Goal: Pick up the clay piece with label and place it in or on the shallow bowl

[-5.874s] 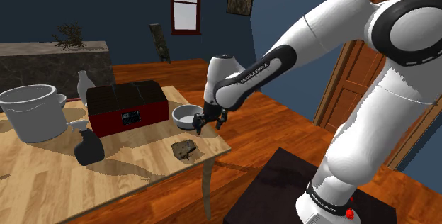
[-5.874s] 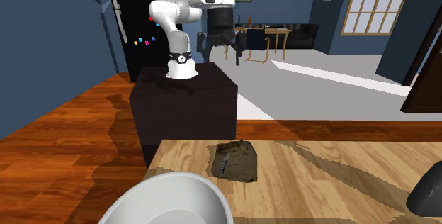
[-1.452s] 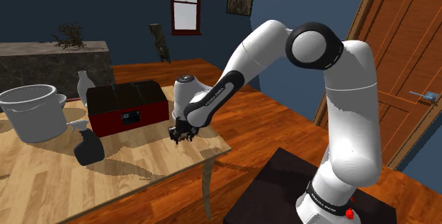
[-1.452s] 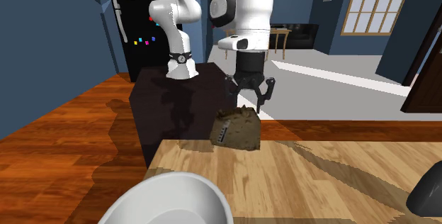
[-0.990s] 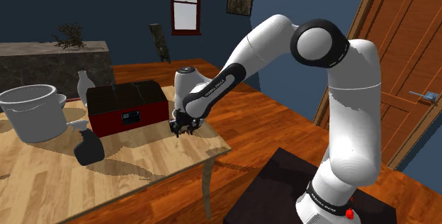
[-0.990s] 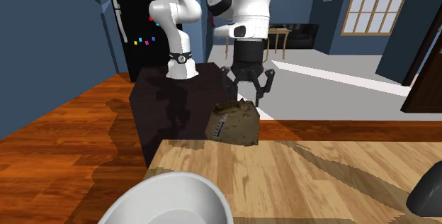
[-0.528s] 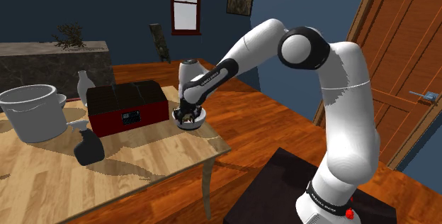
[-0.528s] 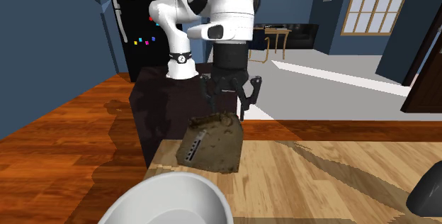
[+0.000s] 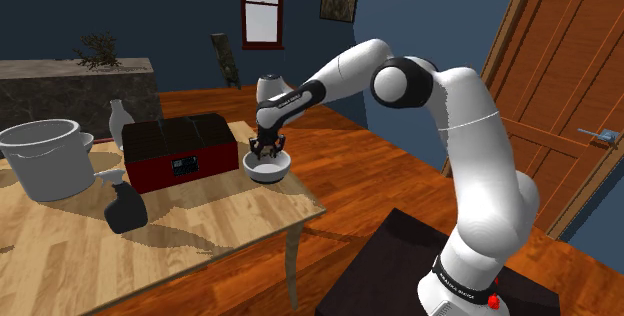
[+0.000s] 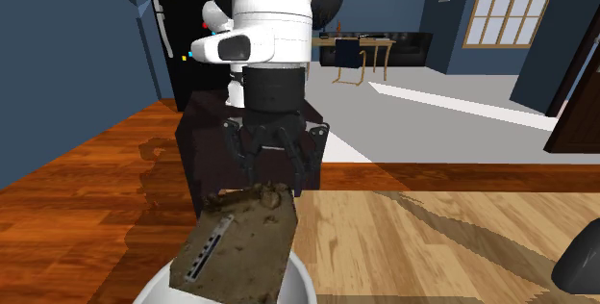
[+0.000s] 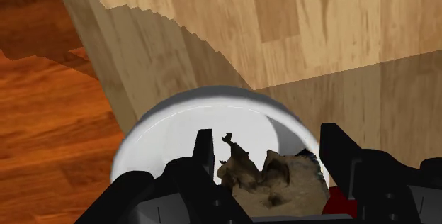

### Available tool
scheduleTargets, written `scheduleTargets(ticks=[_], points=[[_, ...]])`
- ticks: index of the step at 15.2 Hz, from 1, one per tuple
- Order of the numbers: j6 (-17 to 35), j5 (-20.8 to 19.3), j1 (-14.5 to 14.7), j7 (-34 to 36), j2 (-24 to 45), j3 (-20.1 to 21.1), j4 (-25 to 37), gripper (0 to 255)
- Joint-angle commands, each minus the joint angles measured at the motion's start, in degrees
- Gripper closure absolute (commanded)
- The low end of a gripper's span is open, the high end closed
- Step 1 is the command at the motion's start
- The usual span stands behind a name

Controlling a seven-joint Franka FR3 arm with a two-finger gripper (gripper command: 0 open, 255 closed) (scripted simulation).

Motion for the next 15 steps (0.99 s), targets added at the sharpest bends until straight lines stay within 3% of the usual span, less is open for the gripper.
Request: scheduleTargets(ticks=[1,2,15], points=[[-2.6,0.4,-1.0,-2.2,3.7,-0.2,6.4,255],[-4.0,0.5,-1.5,-3.2,5.6,-0.3,9.8,255],[2.0,-0.4,-1.0,-2.4,11.7,-1.1,9.8,255]])
